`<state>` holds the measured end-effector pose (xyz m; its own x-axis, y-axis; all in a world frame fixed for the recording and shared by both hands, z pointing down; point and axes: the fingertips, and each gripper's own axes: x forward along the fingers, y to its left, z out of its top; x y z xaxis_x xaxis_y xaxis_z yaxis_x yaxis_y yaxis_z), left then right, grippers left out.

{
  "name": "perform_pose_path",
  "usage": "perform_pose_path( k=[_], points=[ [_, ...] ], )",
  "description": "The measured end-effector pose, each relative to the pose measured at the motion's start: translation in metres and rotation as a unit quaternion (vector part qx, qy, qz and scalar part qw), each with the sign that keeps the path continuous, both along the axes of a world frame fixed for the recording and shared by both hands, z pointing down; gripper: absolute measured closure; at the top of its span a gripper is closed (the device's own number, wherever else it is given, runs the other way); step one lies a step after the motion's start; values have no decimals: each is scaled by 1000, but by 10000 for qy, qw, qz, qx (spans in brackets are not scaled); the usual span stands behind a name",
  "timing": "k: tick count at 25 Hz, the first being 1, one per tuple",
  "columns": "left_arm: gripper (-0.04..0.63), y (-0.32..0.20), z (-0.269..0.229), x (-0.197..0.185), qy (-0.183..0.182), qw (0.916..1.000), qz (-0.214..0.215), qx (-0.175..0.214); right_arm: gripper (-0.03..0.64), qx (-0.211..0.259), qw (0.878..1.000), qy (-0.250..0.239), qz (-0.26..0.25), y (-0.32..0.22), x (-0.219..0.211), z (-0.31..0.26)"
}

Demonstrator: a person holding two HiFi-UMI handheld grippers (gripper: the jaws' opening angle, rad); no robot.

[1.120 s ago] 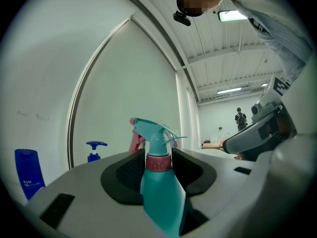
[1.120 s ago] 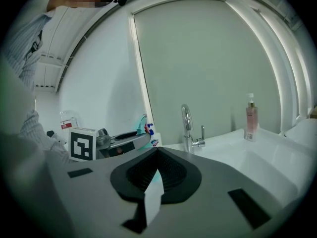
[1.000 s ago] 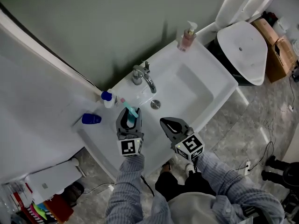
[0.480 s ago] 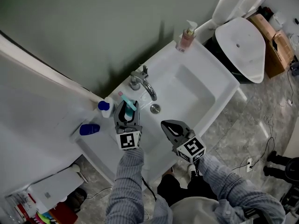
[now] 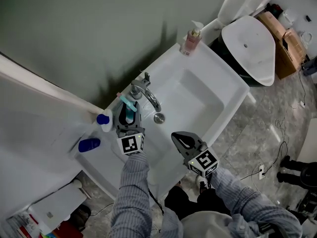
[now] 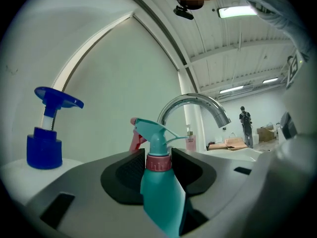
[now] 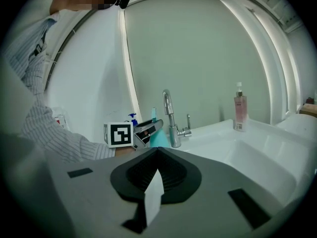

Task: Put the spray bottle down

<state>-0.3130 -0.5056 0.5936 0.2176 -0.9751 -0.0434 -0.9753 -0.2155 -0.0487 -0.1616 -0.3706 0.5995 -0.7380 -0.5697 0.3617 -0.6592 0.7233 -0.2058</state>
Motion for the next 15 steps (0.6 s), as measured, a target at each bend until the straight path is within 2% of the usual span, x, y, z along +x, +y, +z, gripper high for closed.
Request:
perform_pose_path(
  k=[5,15],
  points=[
    [428,-6,4,-4,34,9999,-105,23,601,-76,9999,109,-37,-1,2,2],
    [426,-12,5,-8,-105,9998,-125,126,601,65,9998,-146,-74,-14,-15,-3]
  ],
)
